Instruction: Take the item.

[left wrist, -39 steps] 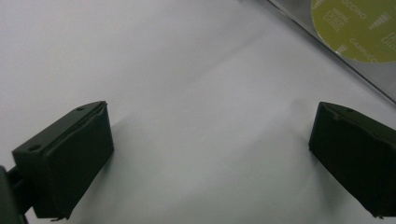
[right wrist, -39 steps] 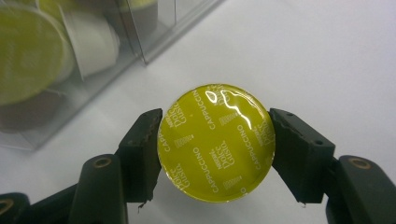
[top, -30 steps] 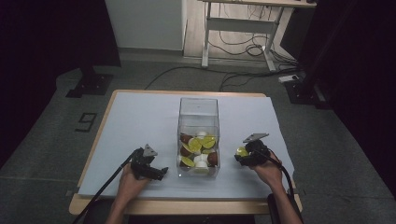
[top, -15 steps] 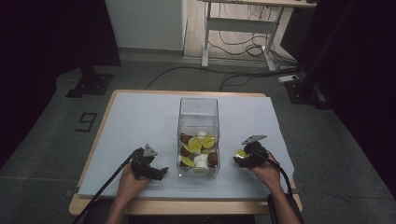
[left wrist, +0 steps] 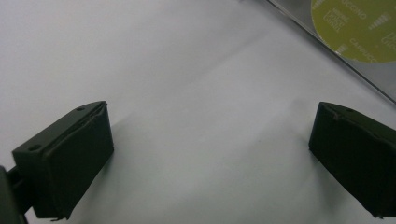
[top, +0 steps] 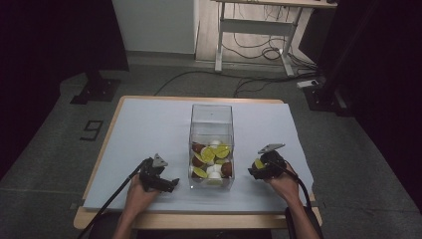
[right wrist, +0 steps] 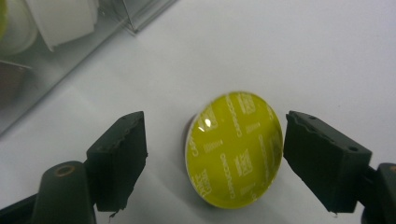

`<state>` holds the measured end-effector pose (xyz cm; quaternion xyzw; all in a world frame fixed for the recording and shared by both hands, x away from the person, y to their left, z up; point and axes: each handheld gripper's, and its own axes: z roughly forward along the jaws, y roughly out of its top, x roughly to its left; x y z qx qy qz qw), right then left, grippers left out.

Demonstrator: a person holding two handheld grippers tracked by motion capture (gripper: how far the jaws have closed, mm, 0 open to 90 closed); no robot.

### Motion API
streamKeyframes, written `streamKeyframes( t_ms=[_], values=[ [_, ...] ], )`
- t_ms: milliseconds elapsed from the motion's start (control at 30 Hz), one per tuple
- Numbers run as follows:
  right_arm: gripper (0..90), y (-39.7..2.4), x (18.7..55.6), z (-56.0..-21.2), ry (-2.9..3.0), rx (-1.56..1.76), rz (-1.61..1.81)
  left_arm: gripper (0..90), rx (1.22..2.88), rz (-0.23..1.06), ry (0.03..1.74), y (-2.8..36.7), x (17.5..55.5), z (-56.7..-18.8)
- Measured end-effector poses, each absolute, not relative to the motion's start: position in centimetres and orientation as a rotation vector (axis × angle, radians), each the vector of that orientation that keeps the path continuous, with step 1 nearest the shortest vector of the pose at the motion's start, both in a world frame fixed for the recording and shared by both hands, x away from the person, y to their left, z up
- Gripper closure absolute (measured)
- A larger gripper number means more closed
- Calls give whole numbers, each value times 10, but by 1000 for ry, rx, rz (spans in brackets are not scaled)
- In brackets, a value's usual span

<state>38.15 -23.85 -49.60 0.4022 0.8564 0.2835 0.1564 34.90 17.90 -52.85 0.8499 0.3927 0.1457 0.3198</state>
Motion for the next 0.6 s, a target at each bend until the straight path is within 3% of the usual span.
streamKeyframes(
  t_ms=[600],
  values=[
    [190,-244,361,-478,2386,1113,936,7,2234,412,1010,178,346,-528]
  ],
)
